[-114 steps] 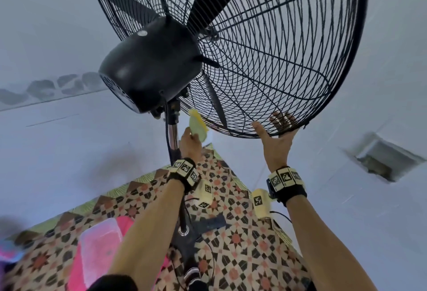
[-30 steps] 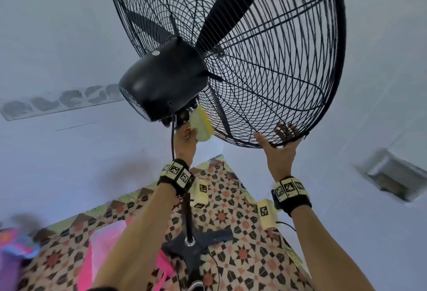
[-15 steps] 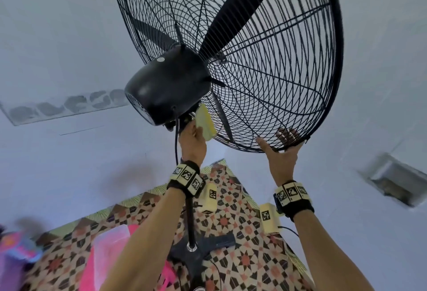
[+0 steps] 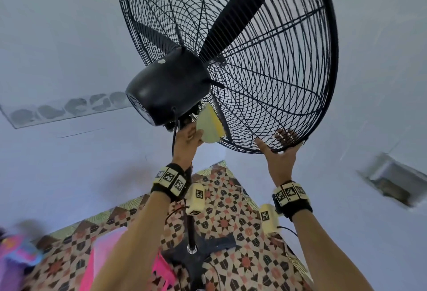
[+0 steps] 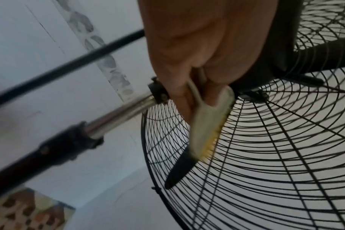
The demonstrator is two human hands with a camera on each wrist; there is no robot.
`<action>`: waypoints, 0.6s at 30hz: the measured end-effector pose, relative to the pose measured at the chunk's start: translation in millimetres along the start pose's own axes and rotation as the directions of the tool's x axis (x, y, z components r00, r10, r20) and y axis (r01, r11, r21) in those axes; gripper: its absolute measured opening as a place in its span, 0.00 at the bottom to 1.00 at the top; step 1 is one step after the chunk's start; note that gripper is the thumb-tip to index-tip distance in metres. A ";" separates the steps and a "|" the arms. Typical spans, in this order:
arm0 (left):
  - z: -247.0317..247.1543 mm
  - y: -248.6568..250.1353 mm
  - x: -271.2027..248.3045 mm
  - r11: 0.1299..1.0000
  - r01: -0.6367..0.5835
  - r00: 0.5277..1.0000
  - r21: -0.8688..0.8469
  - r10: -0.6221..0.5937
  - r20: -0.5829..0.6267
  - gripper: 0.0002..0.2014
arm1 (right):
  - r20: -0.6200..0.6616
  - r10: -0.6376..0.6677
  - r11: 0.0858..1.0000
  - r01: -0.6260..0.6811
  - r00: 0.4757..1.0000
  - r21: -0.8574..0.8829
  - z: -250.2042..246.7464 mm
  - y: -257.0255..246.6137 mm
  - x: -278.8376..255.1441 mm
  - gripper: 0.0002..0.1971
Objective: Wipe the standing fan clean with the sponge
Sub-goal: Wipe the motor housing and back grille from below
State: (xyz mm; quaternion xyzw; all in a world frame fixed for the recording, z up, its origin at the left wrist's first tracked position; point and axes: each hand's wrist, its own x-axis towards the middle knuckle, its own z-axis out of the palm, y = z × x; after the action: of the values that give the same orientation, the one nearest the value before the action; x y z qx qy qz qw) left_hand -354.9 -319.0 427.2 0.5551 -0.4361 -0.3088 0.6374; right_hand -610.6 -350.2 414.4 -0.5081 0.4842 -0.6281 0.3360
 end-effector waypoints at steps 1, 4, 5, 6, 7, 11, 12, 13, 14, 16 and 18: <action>-4.4 0.0 -2.6 0.999 -0.001 0.999 -0.042 0.003 0.039 0.13 | -0.007 -0.005 1.000 0.005 1.000 -0.001 0.2 0.0 -0.4 0.67; -13.1 -3.3 -2.7 0.998 0.008 1.000 -0.068 -0.006 0.028 0.16 | 0.005 -0.023 1.000 0.023 1.000 -0.006 1.9 -2.5 -2.1 0.60; -13.6 -5.4 -0.5 0.998 0.015 1.000 -0.068 -0.016 -0.004 0.16 | 0.008 -0.031 1.000 0.031 1.000 -0.007 1.9 -3.9 -1.7 0.57; -13.7 -6.8 1.5 0.998 0.026 0.999 -0.060 -0.028 -0.036 0.17 | 0.009 -0.039 0.999 0.039 0.999 -0.007 1.7 -5.8 -0.9 0.55; -13.4 -7.4 3.1 0.998 0.037 0.997 -0.054 -0.041 -0.073 0.17 | 0.011 -0.044 0.999 0.044 0.999 -0.010 1.2 -6.6 0.5 0.54; -2.3 -6.3 5.3 0.999 0.007 0.992 0.045 -0.001 -0.126 0.15 | 0.013 -0.038 0.999 0.038 0.999 0.002 0.6 -5.8 1.6 0.54; 2.0 -3.2 4.1 0.999 -0.004 0.994 0.049 0.010 -0.111 0.14 | 0.010 -0.030 1.000 0.030 1.000 0.006 0.5 -4.5 1.0 0.56; 3.5 0.5 2.7 1.000 0.005 0.996 0.030 -0.002 -0.090 0.15 | 0.007 -0.021 1.000 0.021 1.000 0.009 0.2 -3.7 0.4 0.58; 1.4 0.9 2.0 1.000 0.024 0.998 -0.003 -0.024 -0.061 0.16 | 0.008 -0.017 1.000 0.017 1.000 0.007 -0.4 -2.3 -0.7 0.60; -9.0 -1.2 4.0 0.997 0.051 0.998 -0.057 -0.053 -0.033 0.17 | 0.006 -0.026 1.000 0.026 1.000 -0.009 -0.3 0.1 -1.6 0.60; -16.8 -5.6 8.5 0.992 0.058 0.992 -0.108 -0.069 -0.108 0.16 | 0.004 -0.026 0.999 0.026 1.000 -0.025 0.3 0.5 -3.3 0.59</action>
State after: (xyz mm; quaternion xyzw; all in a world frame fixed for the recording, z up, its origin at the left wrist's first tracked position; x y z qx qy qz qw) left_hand -335.6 -320.1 423.5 0.5508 -0.3653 -0.3200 0.6788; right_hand -609.5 -347.4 412.9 -0.5199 0.4848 -0.6252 0.3224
